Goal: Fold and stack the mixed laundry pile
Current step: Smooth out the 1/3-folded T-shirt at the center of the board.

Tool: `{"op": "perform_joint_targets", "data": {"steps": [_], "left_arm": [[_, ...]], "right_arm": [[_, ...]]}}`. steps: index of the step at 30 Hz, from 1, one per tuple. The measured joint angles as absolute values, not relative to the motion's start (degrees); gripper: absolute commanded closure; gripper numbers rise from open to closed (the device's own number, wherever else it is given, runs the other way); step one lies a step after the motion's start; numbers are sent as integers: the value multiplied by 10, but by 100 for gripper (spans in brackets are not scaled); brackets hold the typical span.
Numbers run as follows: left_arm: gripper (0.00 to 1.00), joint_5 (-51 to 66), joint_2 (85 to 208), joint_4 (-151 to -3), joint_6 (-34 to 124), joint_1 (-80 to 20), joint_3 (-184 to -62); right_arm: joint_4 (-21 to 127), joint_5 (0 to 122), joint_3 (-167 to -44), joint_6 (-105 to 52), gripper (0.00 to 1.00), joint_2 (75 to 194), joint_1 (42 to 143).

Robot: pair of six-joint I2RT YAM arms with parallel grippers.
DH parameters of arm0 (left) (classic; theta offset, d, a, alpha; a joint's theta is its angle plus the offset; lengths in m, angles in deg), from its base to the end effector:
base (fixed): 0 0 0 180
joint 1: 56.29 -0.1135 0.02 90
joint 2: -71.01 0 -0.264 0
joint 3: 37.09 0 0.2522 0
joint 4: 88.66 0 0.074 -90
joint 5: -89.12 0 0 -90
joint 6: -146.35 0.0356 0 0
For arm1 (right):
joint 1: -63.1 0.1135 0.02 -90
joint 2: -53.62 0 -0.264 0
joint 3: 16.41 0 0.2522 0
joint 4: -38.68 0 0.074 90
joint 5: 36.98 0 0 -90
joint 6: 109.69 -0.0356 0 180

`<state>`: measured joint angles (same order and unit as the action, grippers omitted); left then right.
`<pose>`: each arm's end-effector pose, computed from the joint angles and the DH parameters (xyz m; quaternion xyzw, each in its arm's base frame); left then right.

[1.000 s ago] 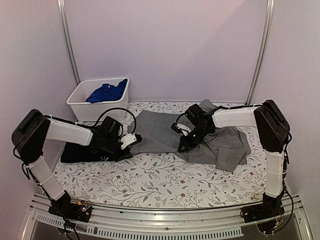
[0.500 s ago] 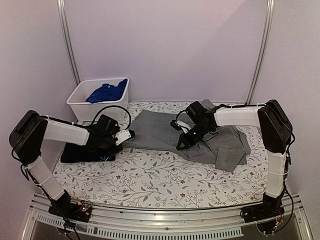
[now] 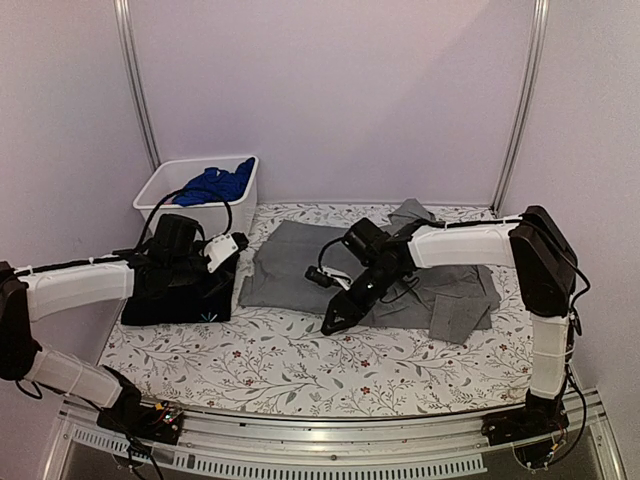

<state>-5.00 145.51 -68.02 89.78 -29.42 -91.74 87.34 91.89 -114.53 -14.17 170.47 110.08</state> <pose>0.2420 -0.1197 0.2112 0.4428 0.7923 0.0565 0.4159 0.2683 0.3203 0.1742 -0.4675 0.8005 0.3706 0.0574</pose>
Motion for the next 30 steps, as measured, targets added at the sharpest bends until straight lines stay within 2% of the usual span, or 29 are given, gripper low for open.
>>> {"op": "perform_joint_targets", "data": {"steps": [3,7,12,17,22,26,29,30], "left_arm": [[47,-18,1469,-664,866,-294,-951],[54,35,1558,-634,798,-286,-1037],[59,59,1713,-605,711,-254,-1172],[64,59,1824,-568,662,-221,-1249],[69,29,1866,-521,650,-213,-1244],[72,7,1837,-525,647,-226,-1201],[69,-3,1804,-523,641,-249,-1160],[64,-4,1796,-523,641,-255,-1151]], "right_arm": [[878,938,-1139,-149,52,1693,1096],[869,933,-1096,-186,53,1625,1009],[847,869,-1048,-248,55,1528,866],[838,812,-1012,-282,57,1533,822],[839,780,-965,-296,58,1576,818],[834,773,-914,-306,58,1584,807],[829,783,-898,-311,54,1573,799],[830,789,-894,-312,49,1566,799]]}}
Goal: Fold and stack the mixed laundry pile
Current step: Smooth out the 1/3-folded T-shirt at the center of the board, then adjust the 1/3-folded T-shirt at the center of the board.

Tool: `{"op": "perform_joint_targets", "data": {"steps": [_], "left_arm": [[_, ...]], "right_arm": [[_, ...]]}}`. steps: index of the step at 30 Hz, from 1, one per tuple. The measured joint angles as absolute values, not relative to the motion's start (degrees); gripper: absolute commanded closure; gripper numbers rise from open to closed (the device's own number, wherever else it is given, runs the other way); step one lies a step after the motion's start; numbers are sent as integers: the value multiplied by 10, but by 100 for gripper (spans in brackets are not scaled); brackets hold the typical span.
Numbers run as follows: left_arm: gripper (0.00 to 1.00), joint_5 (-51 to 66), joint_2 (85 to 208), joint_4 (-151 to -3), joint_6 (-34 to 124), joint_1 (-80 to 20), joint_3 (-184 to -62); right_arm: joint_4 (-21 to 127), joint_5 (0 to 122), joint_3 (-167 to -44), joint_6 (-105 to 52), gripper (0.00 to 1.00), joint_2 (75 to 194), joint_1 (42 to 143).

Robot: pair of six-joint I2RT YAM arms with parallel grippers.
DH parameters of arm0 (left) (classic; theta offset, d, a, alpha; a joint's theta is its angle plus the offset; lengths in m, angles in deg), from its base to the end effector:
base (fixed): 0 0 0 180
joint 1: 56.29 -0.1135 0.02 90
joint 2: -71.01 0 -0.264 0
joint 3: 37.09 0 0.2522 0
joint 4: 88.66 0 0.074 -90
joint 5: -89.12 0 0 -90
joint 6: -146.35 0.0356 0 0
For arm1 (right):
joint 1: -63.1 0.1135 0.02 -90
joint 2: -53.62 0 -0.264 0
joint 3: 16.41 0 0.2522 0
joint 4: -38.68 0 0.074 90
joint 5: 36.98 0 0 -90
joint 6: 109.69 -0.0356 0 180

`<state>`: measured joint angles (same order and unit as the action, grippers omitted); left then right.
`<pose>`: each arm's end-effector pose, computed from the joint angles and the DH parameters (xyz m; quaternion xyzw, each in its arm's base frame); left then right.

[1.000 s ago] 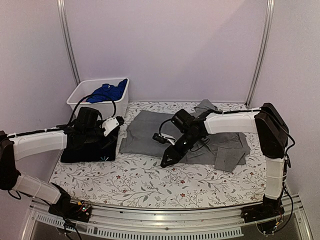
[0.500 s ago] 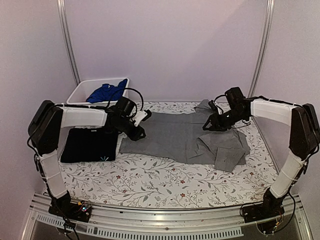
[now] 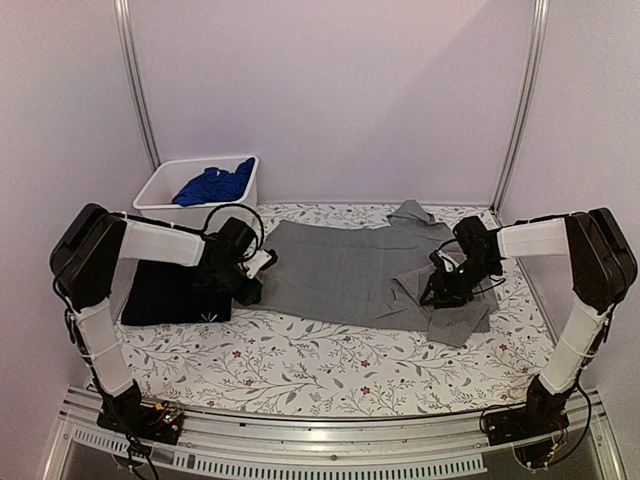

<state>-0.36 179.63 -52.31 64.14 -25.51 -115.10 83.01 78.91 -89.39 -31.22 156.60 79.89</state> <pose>0.3128 -0.1867 0.1344 0.3245 0.9246 -0.0442 0.1948 0.3079 0.1092 0.1426 -0.0748 0.9631 0.2477 0.0745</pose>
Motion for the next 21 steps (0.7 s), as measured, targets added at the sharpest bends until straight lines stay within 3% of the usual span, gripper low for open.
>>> {"op": "perform_joint_targets", "data": {"steps": [2,6,11,14,21], "left_arm": [[54,-7,1777,-523,640,-266,-1129],[32,-12,1736,-520,643,-264,-1111],[19,13,1665,-561,642,-245,-1133],[5,42,1623,-610,635,-240,-1148],[0,94,1571,-691,623,-240,-1151]], "right_arm": [[840,800,-890,-316,41,1544,798],[867,800,-899,-325,38,1446,798],[900,780,-915,-326,35,1361,798],[924,757,-906,-298,28,1361,798],[963,712,-944,-160,26,1427,798]]}}
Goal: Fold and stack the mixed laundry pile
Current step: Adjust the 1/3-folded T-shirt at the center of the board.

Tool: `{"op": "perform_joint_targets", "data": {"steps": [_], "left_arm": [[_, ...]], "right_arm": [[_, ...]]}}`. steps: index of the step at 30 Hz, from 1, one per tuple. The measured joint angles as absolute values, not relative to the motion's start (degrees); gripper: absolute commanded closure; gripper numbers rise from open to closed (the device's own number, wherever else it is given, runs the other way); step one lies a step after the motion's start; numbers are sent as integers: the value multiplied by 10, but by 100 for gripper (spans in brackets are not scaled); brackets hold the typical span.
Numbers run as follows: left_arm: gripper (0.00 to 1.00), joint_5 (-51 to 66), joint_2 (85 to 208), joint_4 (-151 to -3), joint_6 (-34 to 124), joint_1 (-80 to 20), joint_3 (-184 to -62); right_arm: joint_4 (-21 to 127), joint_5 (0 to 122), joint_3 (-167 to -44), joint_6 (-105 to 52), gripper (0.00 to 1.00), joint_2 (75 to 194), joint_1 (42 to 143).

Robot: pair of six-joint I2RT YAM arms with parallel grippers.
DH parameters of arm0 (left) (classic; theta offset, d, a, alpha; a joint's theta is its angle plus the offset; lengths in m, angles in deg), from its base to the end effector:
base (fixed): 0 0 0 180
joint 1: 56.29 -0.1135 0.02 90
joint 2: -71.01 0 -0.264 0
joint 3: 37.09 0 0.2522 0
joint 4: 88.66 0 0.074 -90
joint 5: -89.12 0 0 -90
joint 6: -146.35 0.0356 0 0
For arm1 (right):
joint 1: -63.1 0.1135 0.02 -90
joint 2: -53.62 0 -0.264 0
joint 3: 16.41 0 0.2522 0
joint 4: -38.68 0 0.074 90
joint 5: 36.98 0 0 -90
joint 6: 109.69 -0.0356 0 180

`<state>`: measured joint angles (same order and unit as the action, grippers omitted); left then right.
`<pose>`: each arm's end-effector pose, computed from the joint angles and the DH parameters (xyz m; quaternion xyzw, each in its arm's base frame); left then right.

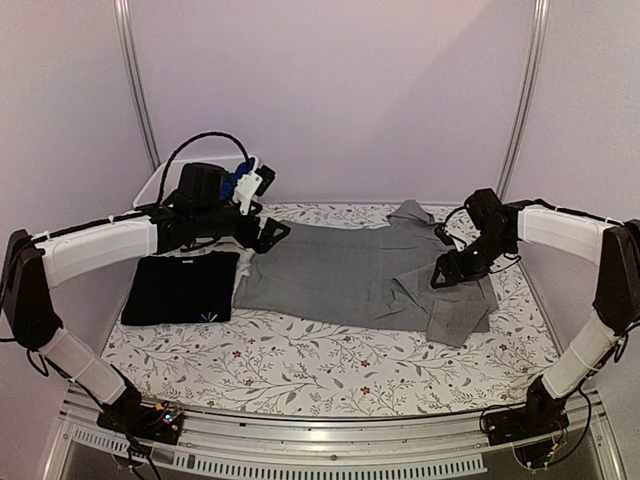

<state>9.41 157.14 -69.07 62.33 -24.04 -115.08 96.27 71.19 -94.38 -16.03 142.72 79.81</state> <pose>0.2912 -0.1913 0.2905 0.3230 0.7903 -0.1918 0.4841 0.2865 0.0976 0.2283 -0.2003 0.9500 0.1749 0.1635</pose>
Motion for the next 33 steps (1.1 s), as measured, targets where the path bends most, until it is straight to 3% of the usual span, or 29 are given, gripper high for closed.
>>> {"op": "perform_joint_targets", "data": {"steps": [6,15,21,25,27,33], "left_arm": [[0,97,1573,-686,628,-240,-1155],[0,95,1573,-681,640,-241,-1155],[0,91,1573,-682,649,-241,-1155],[0,91,1573,-682,654,-241,-1155],[0,91,1573,-682,657,-241,-1155],[0,87,1573,-682,661,-241,-1150]], "right_arm": [[970,667,-965,-117,29,1528,806],[979,648,-952,-94,45,1550,826],[977,638,-933,-94,28,1552,837],[977,607,-927,-95,28,1552,838],[974,596,-925,-95,36,1552,839],[972,591,-920,-92,84,1552,843]]}}
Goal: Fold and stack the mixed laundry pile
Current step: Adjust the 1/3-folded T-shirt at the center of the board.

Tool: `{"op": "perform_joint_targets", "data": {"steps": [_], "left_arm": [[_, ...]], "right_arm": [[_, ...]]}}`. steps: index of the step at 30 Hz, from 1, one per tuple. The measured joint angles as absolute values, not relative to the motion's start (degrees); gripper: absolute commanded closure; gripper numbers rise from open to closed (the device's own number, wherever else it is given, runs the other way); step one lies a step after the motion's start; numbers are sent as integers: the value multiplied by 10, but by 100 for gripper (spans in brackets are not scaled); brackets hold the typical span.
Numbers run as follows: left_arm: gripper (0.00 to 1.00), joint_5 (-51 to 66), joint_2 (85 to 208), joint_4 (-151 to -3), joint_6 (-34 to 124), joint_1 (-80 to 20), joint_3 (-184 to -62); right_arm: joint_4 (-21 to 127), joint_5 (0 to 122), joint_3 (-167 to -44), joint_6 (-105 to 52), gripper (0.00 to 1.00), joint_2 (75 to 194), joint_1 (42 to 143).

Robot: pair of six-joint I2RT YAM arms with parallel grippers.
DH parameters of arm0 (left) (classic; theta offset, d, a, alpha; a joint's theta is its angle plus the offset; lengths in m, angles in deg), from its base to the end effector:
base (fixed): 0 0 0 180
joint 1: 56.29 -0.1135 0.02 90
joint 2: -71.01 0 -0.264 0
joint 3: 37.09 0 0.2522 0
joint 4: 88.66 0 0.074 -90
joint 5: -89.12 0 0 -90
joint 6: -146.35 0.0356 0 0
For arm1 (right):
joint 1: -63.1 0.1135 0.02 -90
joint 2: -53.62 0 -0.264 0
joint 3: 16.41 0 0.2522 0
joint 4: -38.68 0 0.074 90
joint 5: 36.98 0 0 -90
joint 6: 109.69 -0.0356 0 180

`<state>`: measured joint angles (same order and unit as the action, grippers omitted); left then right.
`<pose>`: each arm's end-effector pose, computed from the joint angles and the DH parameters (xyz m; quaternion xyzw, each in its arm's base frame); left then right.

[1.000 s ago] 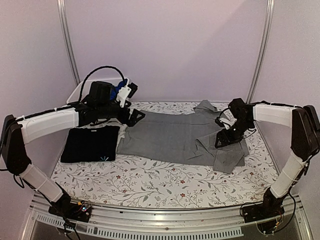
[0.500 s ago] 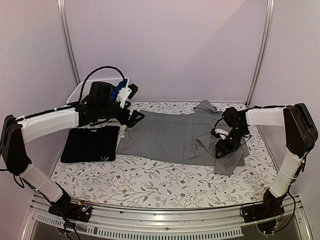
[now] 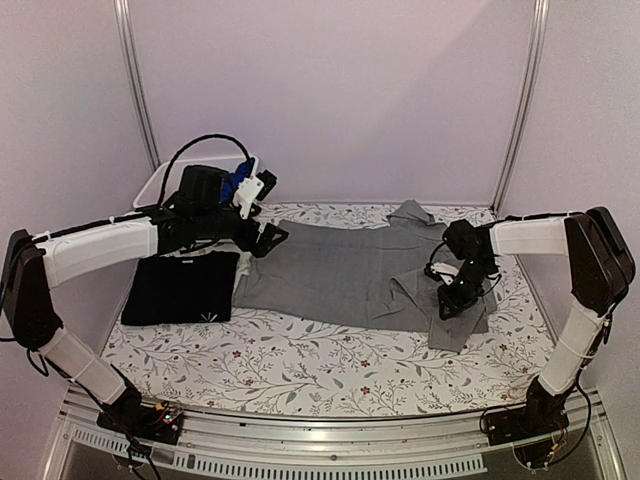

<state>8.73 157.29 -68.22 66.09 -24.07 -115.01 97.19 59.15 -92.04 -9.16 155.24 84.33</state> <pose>0.2912 -0.1906 0.2877 0.3469 0.7856 -0.1696 0.4835 0.2879 0.1159 0.1527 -0.2754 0.9587 0.0576 0.0427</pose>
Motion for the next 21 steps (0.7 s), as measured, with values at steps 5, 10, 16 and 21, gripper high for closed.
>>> {"op": "perform_joint_targets", "data": {"steps": [5,10,16,21], "left_arm": [[0,80,1572,-682,662,-241,-1137],[0,68,1566,-682,656,-242,-1129],[0,55,1558,-689,629,-244,-1128],[0,42,1559,-686,600,-247,-1139]], "right_arm": [[980,616,-936,-90,99,1552,850],[992,643,-967,-91,100,1536,852],[999,683,-1055,-96,100,1505,839],[940,710,-1154,-119,100,1500,821]]}}
